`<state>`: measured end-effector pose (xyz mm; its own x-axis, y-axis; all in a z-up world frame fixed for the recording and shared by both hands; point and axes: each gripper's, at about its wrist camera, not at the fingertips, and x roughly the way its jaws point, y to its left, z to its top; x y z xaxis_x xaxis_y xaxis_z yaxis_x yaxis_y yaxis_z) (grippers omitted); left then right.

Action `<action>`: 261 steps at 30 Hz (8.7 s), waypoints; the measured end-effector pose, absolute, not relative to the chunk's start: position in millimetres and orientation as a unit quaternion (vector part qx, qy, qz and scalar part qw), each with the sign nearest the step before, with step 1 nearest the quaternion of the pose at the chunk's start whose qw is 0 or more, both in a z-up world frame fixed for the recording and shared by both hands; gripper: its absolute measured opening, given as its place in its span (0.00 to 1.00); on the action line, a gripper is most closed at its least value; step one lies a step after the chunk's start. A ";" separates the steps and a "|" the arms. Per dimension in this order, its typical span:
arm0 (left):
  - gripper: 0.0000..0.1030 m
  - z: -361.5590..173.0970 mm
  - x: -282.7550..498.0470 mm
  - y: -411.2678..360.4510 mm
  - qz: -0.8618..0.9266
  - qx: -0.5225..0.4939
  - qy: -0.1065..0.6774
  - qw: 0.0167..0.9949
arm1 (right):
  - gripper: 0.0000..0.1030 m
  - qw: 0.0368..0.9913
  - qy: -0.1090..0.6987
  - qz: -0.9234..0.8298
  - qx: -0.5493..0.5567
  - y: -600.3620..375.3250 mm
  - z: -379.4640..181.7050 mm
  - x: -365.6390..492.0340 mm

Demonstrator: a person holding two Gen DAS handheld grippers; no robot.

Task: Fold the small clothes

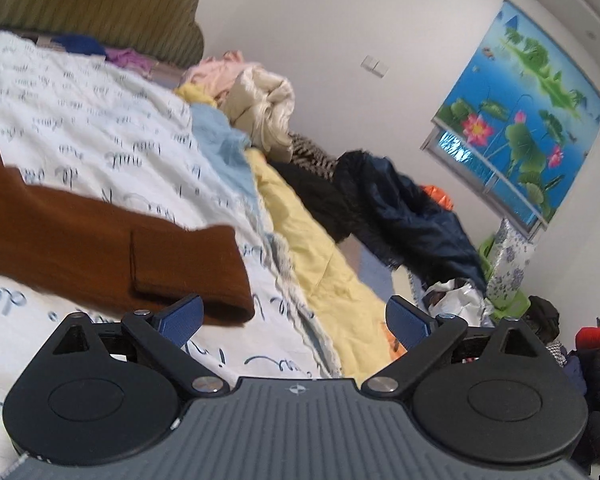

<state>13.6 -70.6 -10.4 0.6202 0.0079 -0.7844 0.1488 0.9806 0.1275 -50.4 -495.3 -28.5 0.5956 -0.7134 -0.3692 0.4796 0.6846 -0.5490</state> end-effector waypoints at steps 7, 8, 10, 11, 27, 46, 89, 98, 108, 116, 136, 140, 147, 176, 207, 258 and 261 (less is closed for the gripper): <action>1.00 -12.3 17.4 -71.6 -0.035 0.087 0.439 0.894 | 0.92 0.866 0.300 -0.330 -0.226 -494.4 -33.3 -32.7; 1.00 -12.6 17.5 -72.1 -0.035 0.087 0.440 0.893 | 0.92 0.866 0.301 -0.326 -0.229 -494.5 -35.4 -29.2; 1.00 -12.8 17.3 -73.2 -0.037 0.089 0.440 0.893 | 0.92 0.870 0.296 -0.317 -0.236 -493.2 -38.1 -23.1; 1.00 -13.0 17.1 -74.3 -0.037 0.092 0.440 0.893 | 0.92 0.873 0.290 -0.310 -0.239 -492.1 -38.9 -20.7; 1.00 -10.9 18.1 -65.5 -0.038 0.082 0.439 0.894 | 0.07 0.933 0.253 -0.236 0.094 -542.6 -6.7 -35.5; 1.00 5.4 26.5 -0.7 0.012 0.024 0.414 0.910 | 0.08 0.870 0.212 0.070 0.440 -427.9 14.1 10.7; 1.00 -2.9 22.4 69.1 0.046 -0.003 0.407 0.912 | 0.09 0.896 0.316 0.177 0.257 -182.7 28.1 114.5; 1.00 -4.0 21.2 73.4 0.052 -0.004 0.410 0.911 | 0.09 0.912 0.320 0.173 0.190 -153.9 28.7 122.7; 1.00 -5.5 21.5 71.2 0.050 0.002 0.413 0.909 | 0.09 0.916 0.325 0.196 0.131 -114.0 31.8 137.2; 1.00 -5.8 21.7 72.5 0.051 0.000 0.415 0.909 | 0.09 0.907 0.339 0.224 0.110 -82.6 30.0 149.8; 1.00 -5.4 20.6 70.3 0.052 0.005 0.417 0.908 | 0.31 0.877 0.377 0.281 0.099 -56.7 12.6 156.3; 1.00 -4.6 19.7 69.0 0.052 0.006 0.417 0.907 | 0.36 0.879 0.393 0.258 0.088 -65.7 6.0 152.8; 1.00 1.0 16.4 65.7 0.052 0.014 0.411 0.910 | 0.46 0.893 0.383 0.225 0.075 -80.5 3.3 133.2; 1.00 64.0 -94.9 230.8 0.295 -0.077 0.325 0.895 | 0.72 0.883 0.341 0.319 0.045 -34.9 26.1 34.5; 1.00 20.1 -55.0 287.8 0.192 -0.007 0.424 0.885 | 0.35 0.677 0.454 0.577 0.050 162.1 -15.3 -48.5; 0.06 38.3 37.4 76.0 -0.043 -0.027 0.425 0.904 | 0.25 0.872 0.381 0.185 0.246 -224.7 -20.9 50.8; 0.06 31.9 29.8 77.3 -0.059 -0.019 0.426 0.903 | 0.40 0.851 0.391 0.209 0.281 -230.7 -31.3 39.3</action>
